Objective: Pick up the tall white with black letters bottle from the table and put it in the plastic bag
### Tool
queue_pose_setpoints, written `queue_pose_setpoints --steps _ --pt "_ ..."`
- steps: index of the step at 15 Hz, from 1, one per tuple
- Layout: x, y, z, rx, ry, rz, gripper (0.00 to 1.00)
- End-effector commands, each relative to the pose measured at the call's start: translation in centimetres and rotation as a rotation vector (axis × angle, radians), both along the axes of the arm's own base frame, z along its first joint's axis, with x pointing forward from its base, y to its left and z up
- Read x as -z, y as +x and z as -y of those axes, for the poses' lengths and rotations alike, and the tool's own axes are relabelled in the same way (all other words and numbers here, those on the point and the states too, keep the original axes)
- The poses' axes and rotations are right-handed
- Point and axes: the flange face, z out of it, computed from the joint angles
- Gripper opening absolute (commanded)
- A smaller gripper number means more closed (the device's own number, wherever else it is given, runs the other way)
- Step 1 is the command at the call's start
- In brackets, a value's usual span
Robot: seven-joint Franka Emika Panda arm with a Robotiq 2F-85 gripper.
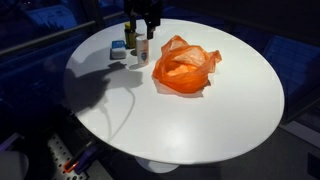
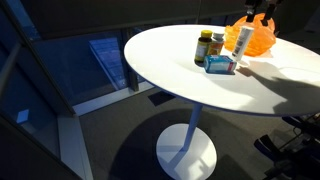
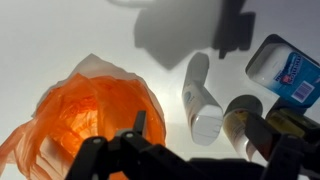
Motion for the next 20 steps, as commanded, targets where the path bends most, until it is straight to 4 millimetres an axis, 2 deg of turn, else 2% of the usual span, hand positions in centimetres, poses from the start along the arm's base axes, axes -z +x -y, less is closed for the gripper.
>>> queue_pose_setpoints --steps 1,7,8,14,17,18,19,20 --pt "0.8 1.4 -0.7 0.030 -0.015 0.016 1.00" --pt "1.9 2.0 -2.5 0.045 -0.049 0.052 1.00" --pt "2.0 2.1 -2.8 0.047 -0.055 0.054 0.97" --pt "2.6 2.2 -3.1 0.068 -0.086 0.054 0.46" --pt "3.0 2.2 -2.9 0.082 -0.092 0.046 0.39" --pt "2.9 2.1 -2.8 0.087 -0.093 0.045 0.30" --pt "2.7 2.1 -2.7 0.090 -0.093 0.048 0.16" --pt "2.1 2.1 -2.6 0.094 -0.090 0.052 0.10"
